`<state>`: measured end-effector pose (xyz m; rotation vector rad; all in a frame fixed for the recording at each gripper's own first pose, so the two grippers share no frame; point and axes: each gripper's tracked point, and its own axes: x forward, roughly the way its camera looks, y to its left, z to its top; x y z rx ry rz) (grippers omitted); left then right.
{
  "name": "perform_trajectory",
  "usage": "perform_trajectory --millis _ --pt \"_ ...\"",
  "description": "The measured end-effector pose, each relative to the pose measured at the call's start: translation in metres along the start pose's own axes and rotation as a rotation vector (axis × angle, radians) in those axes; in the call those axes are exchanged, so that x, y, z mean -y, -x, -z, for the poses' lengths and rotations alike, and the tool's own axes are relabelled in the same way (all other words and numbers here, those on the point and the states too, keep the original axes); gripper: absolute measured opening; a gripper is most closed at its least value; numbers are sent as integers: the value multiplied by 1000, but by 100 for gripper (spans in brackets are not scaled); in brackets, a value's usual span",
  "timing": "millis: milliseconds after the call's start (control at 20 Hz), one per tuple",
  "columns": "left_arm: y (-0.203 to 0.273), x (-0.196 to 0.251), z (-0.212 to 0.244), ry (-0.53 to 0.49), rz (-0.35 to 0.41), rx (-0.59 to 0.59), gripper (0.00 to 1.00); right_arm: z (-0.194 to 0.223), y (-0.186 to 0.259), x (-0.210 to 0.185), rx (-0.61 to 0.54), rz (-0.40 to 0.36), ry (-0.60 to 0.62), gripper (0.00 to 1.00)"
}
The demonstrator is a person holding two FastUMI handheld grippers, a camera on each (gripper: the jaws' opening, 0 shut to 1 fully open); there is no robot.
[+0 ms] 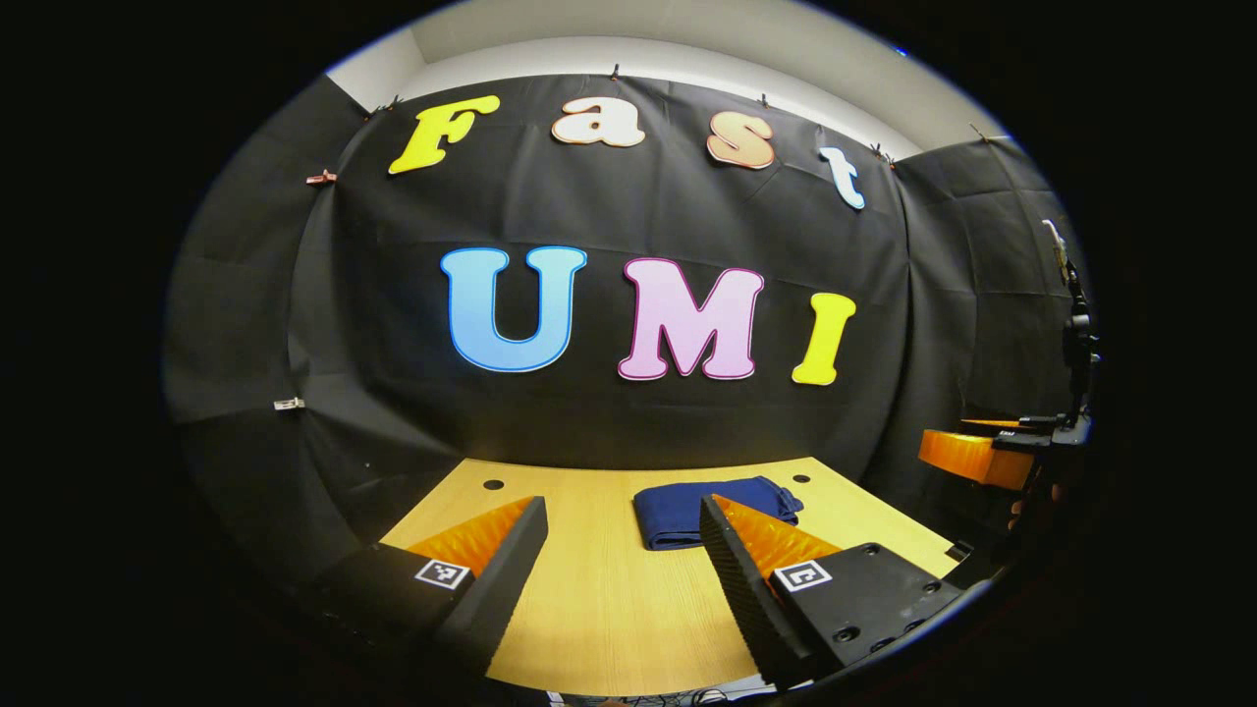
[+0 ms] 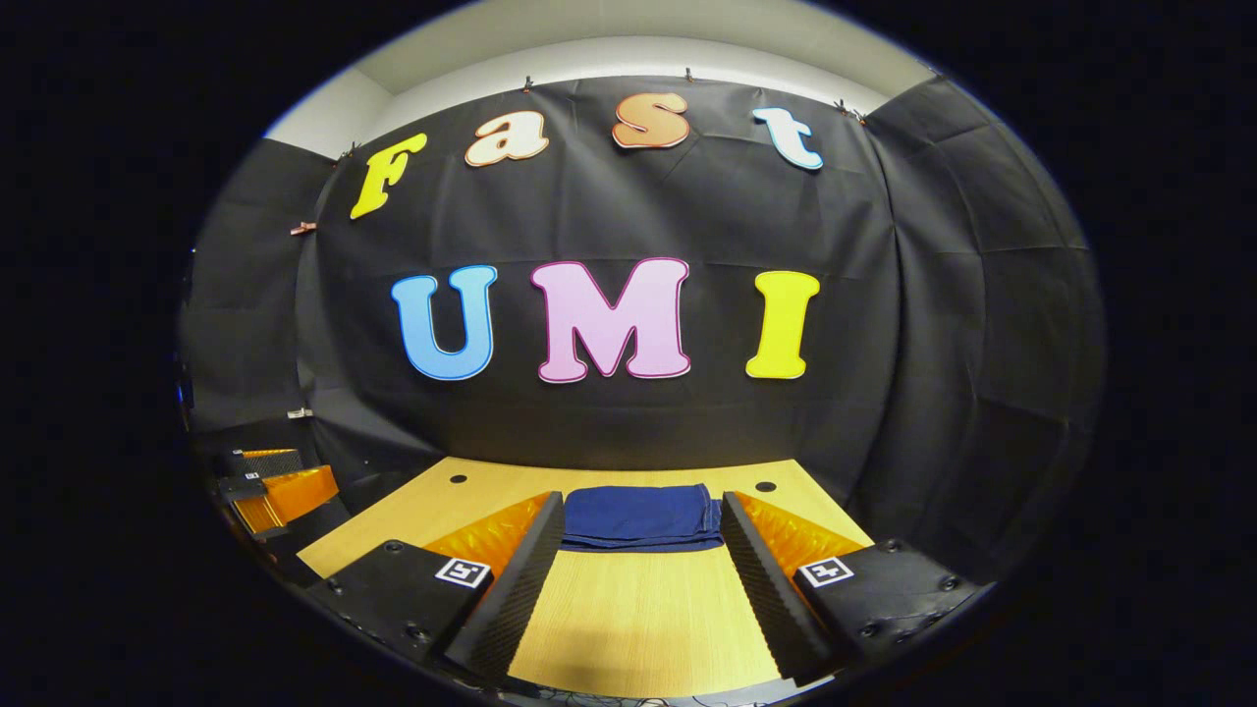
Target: Grasp the waist and the cuffs of the jeans and fold them to make the two legs overlap; first hold the waist and fold one-third of the jeans toward the cuffs, then hold the cuffs and fold the remaining one-third in the same direction to finish folding.
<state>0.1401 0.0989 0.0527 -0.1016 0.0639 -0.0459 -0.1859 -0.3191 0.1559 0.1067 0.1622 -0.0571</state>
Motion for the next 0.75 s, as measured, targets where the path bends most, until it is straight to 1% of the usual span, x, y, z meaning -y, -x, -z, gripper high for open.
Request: perform_trajectory --millis 200,400,600,750 --pt "9 -4 -7 19 -16 18 97 -2 -13 -7 -29 -34 20 98" --pt "23 -9 -3 7 -35 13 97 -15 -24 -24 -6 -74 10 98" --pt "33 -12 2 10 -45 5 96 -14 -24 -43 -9 -123 33 98" --pt "36 -14 0 15 -48 13 96 -11 -18 -52 -11 -144 39 98"
